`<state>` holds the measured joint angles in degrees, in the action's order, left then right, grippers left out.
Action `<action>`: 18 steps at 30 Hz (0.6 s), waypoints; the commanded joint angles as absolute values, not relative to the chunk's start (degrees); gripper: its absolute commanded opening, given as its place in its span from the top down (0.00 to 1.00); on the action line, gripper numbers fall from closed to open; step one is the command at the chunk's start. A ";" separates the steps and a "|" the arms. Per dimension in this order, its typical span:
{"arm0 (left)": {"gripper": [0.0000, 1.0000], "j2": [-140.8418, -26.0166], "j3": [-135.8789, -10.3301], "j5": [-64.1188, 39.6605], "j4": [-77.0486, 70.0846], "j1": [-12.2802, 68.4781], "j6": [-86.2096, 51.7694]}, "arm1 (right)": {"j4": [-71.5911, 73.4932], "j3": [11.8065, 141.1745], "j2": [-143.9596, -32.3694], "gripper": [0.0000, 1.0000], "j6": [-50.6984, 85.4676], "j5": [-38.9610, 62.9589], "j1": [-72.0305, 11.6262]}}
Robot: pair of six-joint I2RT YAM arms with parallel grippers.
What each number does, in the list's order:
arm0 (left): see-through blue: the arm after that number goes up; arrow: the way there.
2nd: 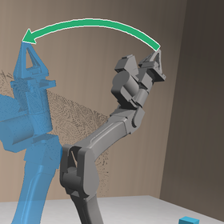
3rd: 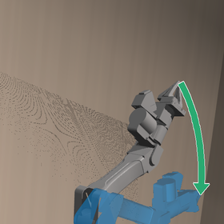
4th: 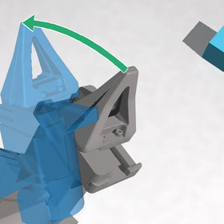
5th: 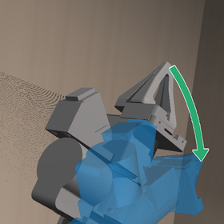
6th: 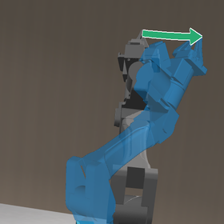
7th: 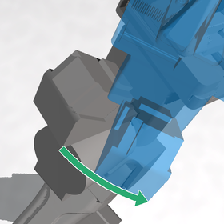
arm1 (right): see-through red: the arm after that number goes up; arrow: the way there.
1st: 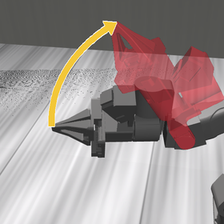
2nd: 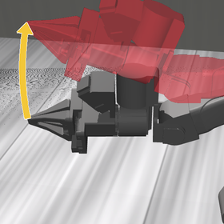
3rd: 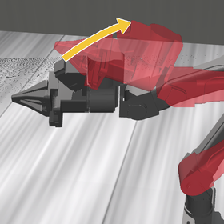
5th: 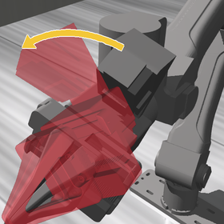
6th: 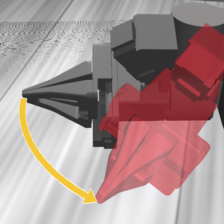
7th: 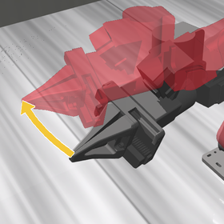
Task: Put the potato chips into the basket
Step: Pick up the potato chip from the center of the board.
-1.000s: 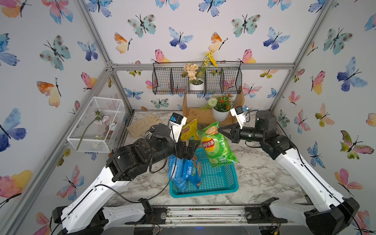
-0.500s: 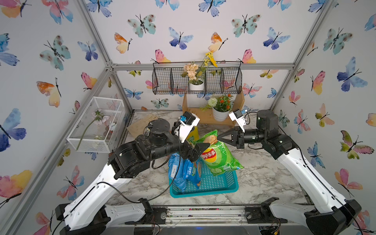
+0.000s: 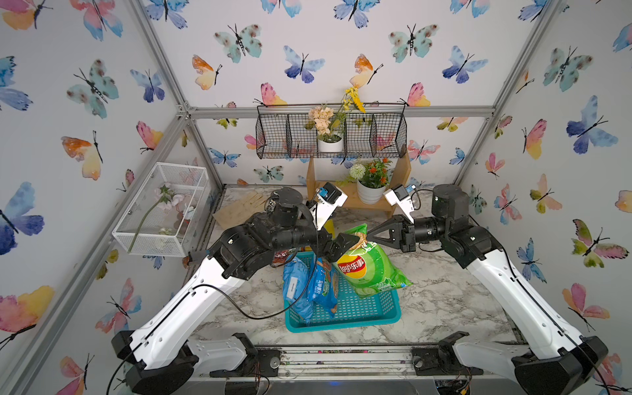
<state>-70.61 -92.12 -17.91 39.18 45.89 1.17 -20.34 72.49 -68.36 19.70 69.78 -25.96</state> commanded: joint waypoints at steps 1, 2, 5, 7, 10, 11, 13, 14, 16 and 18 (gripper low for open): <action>0.01 -71.88 -91.71 -28.11 36.22 43.49 -0.12 | -18.46 72.25 -66.97 0.98 20.21 72.91 -26.19; 0.01 -72.06 -91.72 -30.47 35.77 43.27 -0.54 | -18.46 72.16 -66.97 0.98 20.21 72.95 -26.19; 0.01 -73.07 -91.96 -34.60 35.38 42.73 -1.51 | -18.46 72.07 -67.23 0.98 20.21 73.10 -26.19; 0.03 -74.05 -92.38 -36.92 36.02 42.71 -1.90 | -18.37 72.07 -67.35 0.98 20.21 73.21 -26.19; 0.10 -74.88 -92.25 -38.39 36.58 42.71 -2.03 | -18.37 72.07 -67.50 0.98 20.13 73.04 -26.19; 0.13 -74.91 -92.07 -38.50 36.66 42.71 -2.06 | -18.36 71.99 -67.52 0.98 20.06 73.04 -26.19; 0.22 -74.86 -91.57 -38.30 36.61 42.63 -2.25 | -18.37 71.92 -67.62 0.98 20.04 72.99 -26.19; 0.26 -74.73 -91.34 -38.26 36.48 42.56 -2.31 | -18.32 71.89 -67.66 0.98 19.96 73.04 -26.19; 0.36 -74.45 -91.06 -37.63 36.63 42.29 -2.78 | -18.37 71.72 -67.71 0.98 19.87 72.95 -26.19; 0.46 -74.53 -91.01 -38.01 37.05 41.76 -3.09 | -18.37 71.67 -67.77 0.98 19.78 72.86 -26.19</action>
<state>-75.00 -91.77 -35.57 37.12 42.44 -2.76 -20.08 71.94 -68.36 19.90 70.63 -25.98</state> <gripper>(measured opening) 0.575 0.048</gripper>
